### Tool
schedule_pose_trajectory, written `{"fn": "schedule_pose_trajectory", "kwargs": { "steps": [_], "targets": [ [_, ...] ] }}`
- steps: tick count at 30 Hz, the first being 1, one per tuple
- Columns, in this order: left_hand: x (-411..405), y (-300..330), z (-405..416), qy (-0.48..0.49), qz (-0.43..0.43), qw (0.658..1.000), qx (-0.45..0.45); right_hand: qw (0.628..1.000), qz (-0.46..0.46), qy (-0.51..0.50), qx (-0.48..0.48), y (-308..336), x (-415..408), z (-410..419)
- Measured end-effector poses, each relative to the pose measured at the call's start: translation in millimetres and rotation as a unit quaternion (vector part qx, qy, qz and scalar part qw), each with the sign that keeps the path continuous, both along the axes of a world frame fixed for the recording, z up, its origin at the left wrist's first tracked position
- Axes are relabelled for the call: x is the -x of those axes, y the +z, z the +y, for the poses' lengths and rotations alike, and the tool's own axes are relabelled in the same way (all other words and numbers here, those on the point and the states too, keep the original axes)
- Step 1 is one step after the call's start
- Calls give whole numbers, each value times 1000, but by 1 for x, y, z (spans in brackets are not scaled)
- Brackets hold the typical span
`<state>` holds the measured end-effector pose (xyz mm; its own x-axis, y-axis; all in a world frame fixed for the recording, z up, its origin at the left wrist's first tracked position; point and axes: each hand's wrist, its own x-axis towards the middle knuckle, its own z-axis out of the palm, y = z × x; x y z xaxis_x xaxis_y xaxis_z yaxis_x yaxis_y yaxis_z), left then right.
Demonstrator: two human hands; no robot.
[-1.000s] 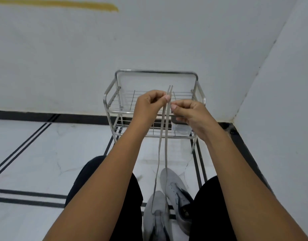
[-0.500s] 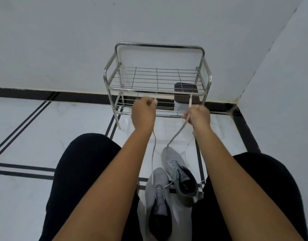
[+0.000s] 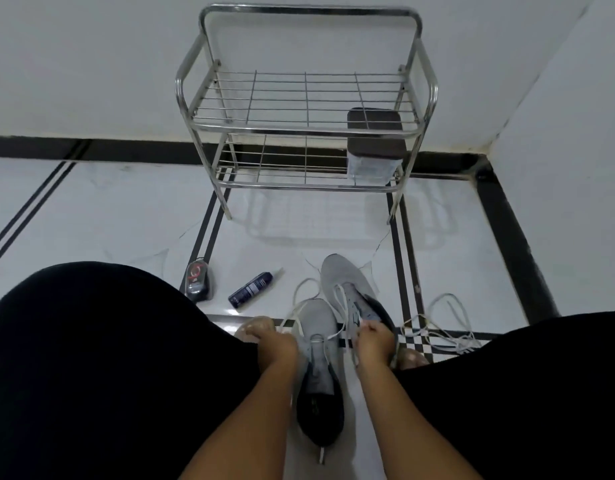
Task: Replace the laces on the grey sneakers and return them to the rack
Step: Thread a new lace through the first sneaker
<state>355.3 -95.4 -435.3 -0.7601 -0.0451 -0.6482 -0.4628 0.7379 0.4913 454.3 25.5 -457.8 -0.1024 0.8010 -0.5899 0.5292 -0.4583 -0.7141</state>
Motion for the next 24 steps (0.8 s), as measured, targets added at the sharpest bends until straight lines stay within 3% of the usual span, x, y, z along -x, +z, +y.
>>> {"fn": "schedule_pose_trajectory", "kwargs": {
  "steps": [2,4,7,13,18,24],
  "targets": [
    [-7,-6,8,-120,-3,992,30,998,21,-3,-51,10,13,4],
    [-18,-20,12,-218,-2,974,69,996,21,58,-63,15,22,-5],
    [-28,-25,12,-288,-8,952,103,985,-27,162,-59,2,20,-22],
    [-18,-40,8,-228,-9,966,119,959,-80,269,-46,-13,14,-28],
    [-8,-54,3,-164,-63,982,74,893,-163,407,-98,-13,25,-37],
    [-8,-58,1,-114,-83,989,50,860,-197,453,-131,-18,29,-38]
  ]
}}
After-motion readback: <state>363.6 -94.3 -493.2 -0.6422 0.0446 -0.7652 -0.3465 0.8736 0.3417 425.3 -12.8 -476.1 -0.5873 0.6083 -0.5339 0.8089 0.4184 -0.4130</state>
